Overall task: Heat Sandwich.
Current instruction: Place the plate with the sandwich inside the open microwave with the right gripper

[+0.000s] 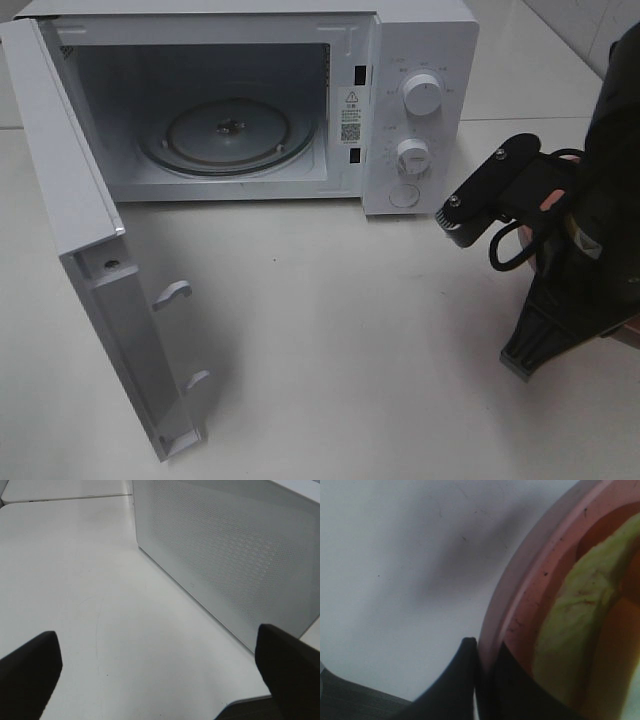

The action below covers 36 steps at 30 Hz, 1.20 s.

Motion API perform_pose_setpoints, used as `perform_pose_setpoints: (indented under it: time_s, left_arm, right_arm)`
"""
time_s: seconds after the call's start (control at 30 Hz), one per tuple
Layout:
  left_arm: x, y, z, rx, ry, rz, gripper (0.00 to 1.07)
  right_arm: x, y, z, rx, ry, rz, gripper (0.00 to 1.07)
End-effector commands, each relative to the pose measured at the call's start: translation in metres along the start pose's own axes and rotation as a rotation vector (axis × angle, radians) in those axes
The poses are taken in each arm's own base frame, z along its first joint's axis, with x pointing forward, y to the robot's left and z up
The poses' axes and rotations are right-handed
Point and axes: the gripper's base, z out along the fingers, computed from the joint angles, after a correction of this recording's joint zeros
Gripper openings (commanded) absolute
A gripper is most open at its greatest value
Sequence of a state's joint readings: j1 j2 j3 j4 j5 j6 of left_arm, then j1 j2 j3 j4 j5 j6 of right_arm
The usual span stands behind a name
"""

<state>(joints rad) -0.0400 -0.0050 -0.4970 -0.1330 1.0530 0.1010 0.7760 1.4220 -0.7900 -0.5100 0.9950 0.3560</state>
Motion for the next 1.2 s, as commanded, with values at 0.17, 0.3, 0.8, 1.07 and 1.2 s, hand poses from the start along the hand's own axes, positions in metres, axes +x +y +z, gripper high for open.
perform_pose_setpoints:
  time_s: [0.17, 0.3, 0.8, 1.07, 1.2]
  left_arm:
    - [0.001, -0.001, -0.002, 0.002, -0.032, -0.003, 1.01]
    - [0.001, -0.001, -0.002, 0.002, -0.032, -0.003, 1.01]
    - [0.001, -0.001, -0.002, 0.002, -0.032, -0.003, 1.01]
    - [0.001, -0.001, -0.002, 0.002, -0.032, -0.003, 1.01]
    - [0.001, -0.001, -0.002, 0.002, -0.032, -0.003, 1.01]
  right_arm:
    - [0.006, 0.010, -0.015, 0.029, -0.037, -0.121, 0.00]
    - [0.008, 0.017, -0.022, 0.033, -0.052, -0.181, 0.00]
    - [0.013, 0.040, -0.038, 0.037, -0.133, -0.467, 0.01]
    - [0.010, 0.043, -0.039, 0.035, -0.169, -0.580, 0.01]
    - [0.008, 0.045, -0.040, 0.032, -0.203, -0.651, 0.01]
